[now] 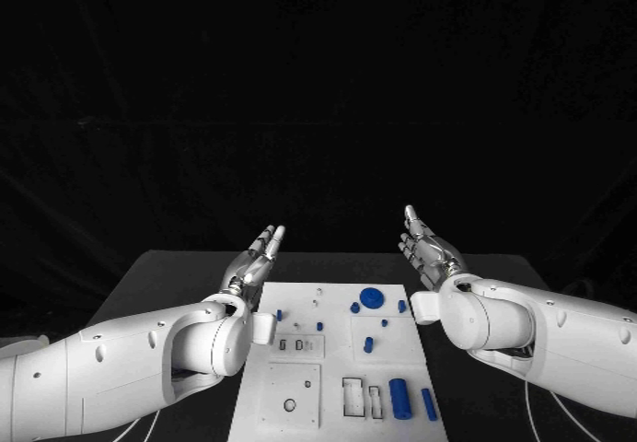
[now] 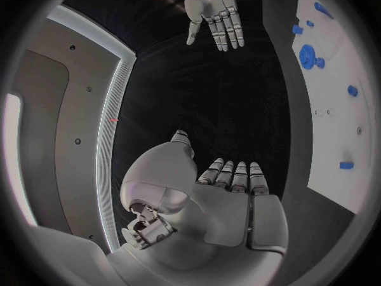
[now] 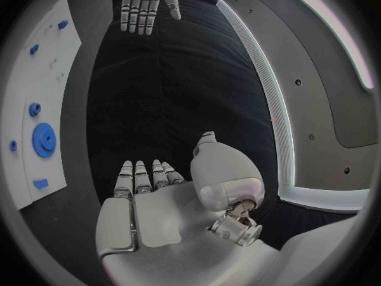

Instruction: Assemble the parts on the task board

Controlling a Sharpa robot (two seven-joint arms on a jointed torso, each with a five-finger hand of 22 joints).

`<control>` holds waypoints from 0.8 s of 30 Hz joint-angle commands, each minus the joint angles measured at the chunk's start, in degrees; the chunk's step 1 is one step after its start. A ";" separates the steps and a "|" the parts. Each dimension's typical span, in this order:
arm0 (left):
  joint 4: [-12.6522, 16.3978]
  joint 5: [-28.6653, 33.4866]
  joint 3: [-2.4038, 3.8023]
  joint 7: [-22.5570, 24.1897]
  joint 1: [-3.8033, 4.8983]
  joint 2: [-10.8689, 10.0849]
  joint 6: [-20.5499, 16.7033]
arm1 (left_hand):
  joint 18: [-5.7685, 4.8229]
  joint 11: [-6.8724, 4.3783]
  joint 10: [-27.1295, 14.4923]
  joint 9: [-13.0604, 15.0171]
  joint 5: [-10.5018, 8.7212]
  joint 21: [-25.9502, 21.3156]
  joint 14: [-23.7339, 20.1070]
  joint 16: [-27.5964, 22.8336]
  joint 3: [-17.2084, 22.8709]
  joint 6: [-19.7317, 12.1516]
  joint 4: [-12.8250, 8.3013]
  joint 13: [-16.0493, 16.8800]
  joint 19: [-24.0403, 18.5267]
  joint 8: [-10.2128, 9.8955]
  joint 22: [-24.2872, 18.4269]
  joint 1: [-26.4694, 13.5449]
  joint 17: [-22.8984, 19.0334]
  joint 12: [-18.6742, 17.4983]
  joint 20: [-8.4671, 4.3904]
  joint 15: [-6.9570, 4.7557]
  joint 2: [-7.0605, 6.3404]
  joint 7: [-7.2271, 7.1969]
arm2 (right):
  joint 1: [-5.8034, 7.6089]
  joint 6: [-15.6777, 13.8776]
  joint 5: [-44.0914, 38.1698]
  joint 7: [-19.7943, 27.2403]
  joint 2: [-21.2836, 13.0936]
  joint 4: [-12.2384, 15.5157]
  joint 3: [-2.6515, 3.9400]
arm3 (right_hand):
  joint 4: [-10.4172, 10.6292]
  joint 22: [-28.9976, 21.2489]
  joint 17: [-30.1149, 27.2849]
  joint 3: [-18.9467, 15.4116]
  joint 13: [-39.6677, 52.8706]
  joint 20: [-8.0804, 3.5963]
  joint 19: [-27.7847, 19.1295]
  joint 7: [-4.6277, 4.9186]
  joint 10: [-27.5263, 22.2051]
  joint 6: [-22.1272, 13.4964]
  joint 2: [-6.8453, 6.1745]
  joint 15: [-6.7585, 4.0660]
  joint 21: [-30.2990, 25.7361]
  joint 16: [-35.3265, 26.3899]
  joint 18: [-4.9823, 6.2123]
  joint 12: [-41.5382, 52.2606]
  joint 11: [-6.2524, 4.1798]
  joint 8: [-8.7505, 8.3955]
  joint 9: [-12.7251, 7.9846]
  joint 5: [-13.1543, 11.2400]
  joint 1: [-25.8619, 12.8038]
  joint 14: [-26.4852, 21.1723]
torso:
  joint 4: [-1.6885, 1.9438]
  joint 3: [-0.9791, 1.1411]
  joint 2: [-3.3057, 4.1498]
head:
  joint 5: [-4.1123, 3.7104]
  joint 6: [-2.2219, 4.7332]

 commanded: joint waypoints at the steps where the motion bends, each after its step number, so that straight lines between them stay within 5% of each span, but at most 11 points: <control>1: 0.35 4.29 -0.56 3.41 0.45 -0.08 9.29 | 0.97 -0.67 0.12 0.13 0.39 -0.22 -0.05 -0.21 -0.68 0.71 0.89 -0.07 -0.03 0.30 -0.05 2.57 -0.05 -0.34 -1.77 -3.55 0.32 -0.20 | 0.86 11.05 6.25 -5.06 -0.20 -0.26 -0.58 | 0.31 -0.07 -0.05 -1.04 -0.09 -1.76 0.01 0.36 -0.06 -0.02 -0.04 -7.50 -0.32 -0.17 1.40 -0.21 0.25 -0.21 -0.05 0.15 2.28 0.01 | 0.00 0.00 -0.01 | 0.00 -0.01; 9: 0.45 5.09 -1.11 3.83 0.71 -0.15 10.91 | 1.53 -1.63 0.12 0.14 -0.39 -0.22 -0.05 -0.21 -1.19 0.83 0.90 -0.07 -0.03 0.29 -0.05 3.22 -0.05 -0.34 -1.43 -3.87 -0.16 -1.63 | 1.95 14.89 8.59 -6.89 -0.43 -0.48 -1.49 | 0.29 -0.07 -0.05 -1.01 -0.09 -0.30 0.01 1.04 -0.06 -0.02 -0.95 -6.51 -0.32 -0.17 1.88 -0.21 1.02 -0.21 -0.05 -0.36 3.16 0.01 | 0.00 0.00 -0.01 | 0.00 -0.01; 10: -0.31 1.17 -1.11 5.03 0.96 -1.53 13.61 | 1.78 -1.97 0.12 0.13 -0.39 -0.22 -0.05 -0.21 -1.26 0.83 0.91 -0.07 -0.03 0.29 -0.05 3.36 -0.05 -0.34 -1.36 -4.08 -0.16 -2.02 | 1.95 17.42 2.39 -6.40 -1.28 -2.33 -1.53 | 0.30 -0.07 -0.05 -0.97 -0.09 -0.10 0.01 1.17 -0.06 -0.02 -1.04 -6.37 -0.32 -0.17 1.93 -0.21 1.15 -0.21 -0.05 -0.47 3.29 0.01 | 0.16 -0.12 0.23 | 0.56 -2.37; 14: -0.52 0.30 -1.11 5.56 0.99 -1.77 13.40 | 2.73 -3.10 0.12 0.12 -0.40 -0.22 -0.05 -0.21 -1.54 0.80 0.92 -0.07 -0.03 0.28 -0.05 3.77 -0.05 -0.34 -2.17 -5.76 -0.16 -3.08 | 1.95 18.03 1.46 -6.37 -1.48 -2.34 -1.53 | 0.35 -0.07 -0.05 -0.84 -0.09 0.63 0.01 1.55 -0.06 -0.02 -1.34 -5.74 -0.32 -0.17 2.08 -0.21 1.56 -0.21 -0.05 -0.62 3.64 0.01 | 0.22 -0.21 0.30 | 0.53 -2.74; 18: -0.61 -0.23 -1.11 6.31 1.03 -1.98 12.41 | 2.69 -3.94 0.12 0.13 -0.40 -0.22 -0.05 -0.21 -1.72 0.82 0.89 -0.07 -0.03 0.28 -0.05 4.11 -0.05 -0.34 -2.47 -5.95 -0.25 -3.92 | 1.95 18.66 0.49 -6.54 -1.65 -2.39 -1.53 | 0.42 -0.07 -0.05 -0.67 -0.09 1.91 0.01 2.06 -0.06 -0.02 -1.71 -3.89 -0.32 -0.17 1.91 -0.21 2.20 -0.21 -0.05 -1.13 3.80 0.01 | 0.17 -0.29 0.48 | 0.45 -3.04; 21: -0.80 -0.51 -1.11 6.84 1.08 -1.97 11.52 | 2.49 -4.44 0.12 0.15 -0.35 -0.22 -0.05 -0.21 -1.83 0.99 0.87 -0.07 -0.03 0.31 -0.05 4.57 -0.05 -0.34 -1.57 -4.84 -0.41 -4.37 | 1.95 18.76 -1.09 -6.49 -1.79 -2.50 -1.54 | 0.40 -0.07 -0.05 -0.53 -0.09 2.58 0.01 2.40 -0.06 0.03 -1.94 -2.88 -0.32 -0.17 1.62 -0.21 2.55 -0.19 -0.03 -1.22 3.91 0.01 | 0.23 -0.43 0.62 | 0.11 -3.43; 24: -1.15 -1.29 -1.12 7.38 1.14 -1.93 10.87 | 2.25 -4.58 0.12 0.20 -0.28 -0.22 -0.05 -0.21 -1.94 1.33 0.89 -0.07 -0.03 0.36 -0.05 5.00 -0.05 -0.34 -0.54 -3.56 -0.49 -4.41 | 1.96 18.73 -4.04 -6.30 -1.87 -2.84 -1.54 | 0.44 -0.07 -0.05 0.01 -0.09 5.19 0.01 3.35 -0.06 0.59 -2.58 0.92 -0.32 -0.17 0.40 -0.21 3.41 0.06 0.17 -1.06 4.35 0.01 | 0.23 -0.55 0.77 | 0.15 -3.78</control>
